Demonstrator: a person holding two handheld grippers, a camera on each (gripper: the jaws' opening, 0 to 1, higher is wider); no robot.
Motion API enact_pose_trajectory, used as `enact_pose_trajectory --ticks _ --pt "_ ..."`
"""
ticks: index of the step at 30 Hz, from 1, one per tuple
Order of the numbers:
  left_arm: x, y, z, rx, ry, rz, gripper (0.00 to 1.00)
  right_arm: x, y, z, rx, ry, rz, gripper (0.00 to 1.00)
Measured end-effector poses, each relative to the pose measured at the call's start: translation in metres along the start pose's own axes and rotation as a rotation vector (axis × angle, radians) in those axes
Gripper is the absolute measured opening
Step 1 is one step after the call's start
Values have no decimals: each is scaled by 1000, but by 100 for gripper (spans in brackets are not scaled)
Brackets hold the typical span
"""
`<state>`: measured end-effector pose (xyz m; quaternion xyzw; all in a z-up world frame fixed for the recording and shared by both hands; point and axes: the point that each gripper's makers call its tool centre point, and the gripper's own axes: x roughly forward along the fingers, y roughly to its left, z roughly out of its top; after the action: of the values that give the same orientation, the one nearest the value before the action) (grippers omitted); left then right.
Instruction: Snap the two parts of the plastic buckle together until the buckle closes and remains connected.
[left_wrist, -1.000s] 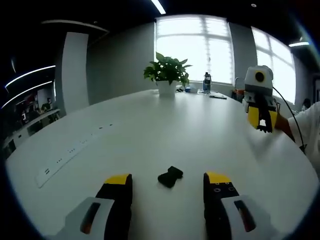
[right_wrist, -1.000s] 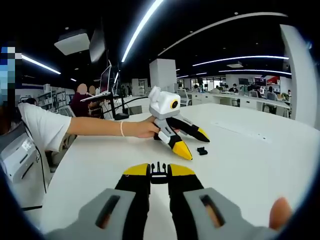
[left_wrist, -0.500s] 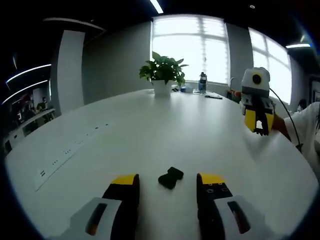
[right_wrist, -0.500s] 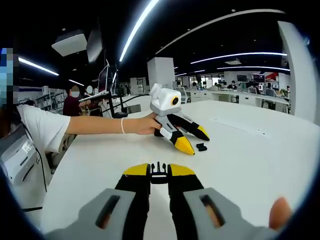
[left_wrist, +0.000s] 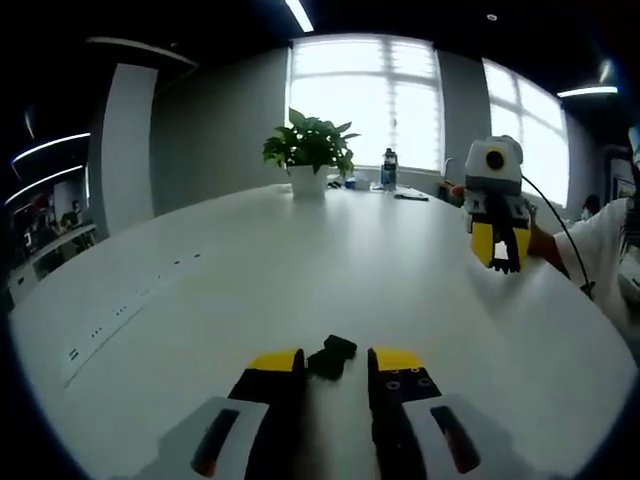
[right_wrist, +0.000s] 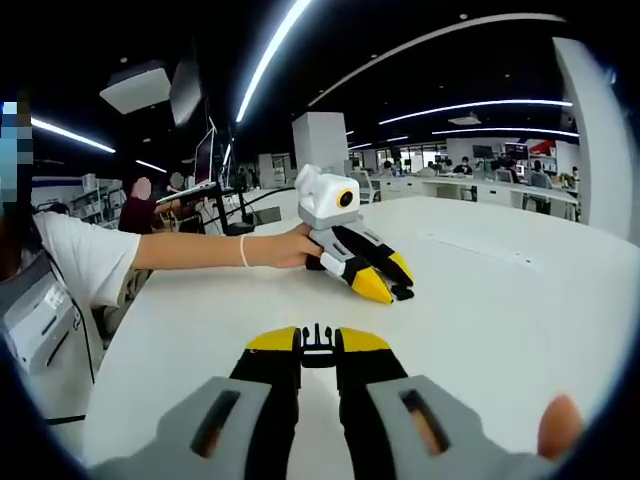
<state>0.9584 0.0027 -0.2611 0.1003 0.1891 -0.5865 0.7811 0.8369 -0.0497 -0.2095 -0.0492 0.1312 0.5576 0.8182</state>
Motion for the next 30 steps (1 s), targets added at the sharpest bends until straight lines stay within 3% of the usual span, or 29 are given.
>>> enact_pose_trajectory --ticks 9,19,23,30 --pt "0 -5 0 21 -2 -22 12 0 0 1 0 0 -7 13" --pt "-1 -5 0 7 -2 -23 12 0 0 0 3 0 -13 13" --pt "-3 -9 0 -34 -5 -30 12 -1 0 0 1 2 -16 13" --pt "-7 -30 -2 -30 -1 -50 12 0 0 -1 5 6 -10 13"
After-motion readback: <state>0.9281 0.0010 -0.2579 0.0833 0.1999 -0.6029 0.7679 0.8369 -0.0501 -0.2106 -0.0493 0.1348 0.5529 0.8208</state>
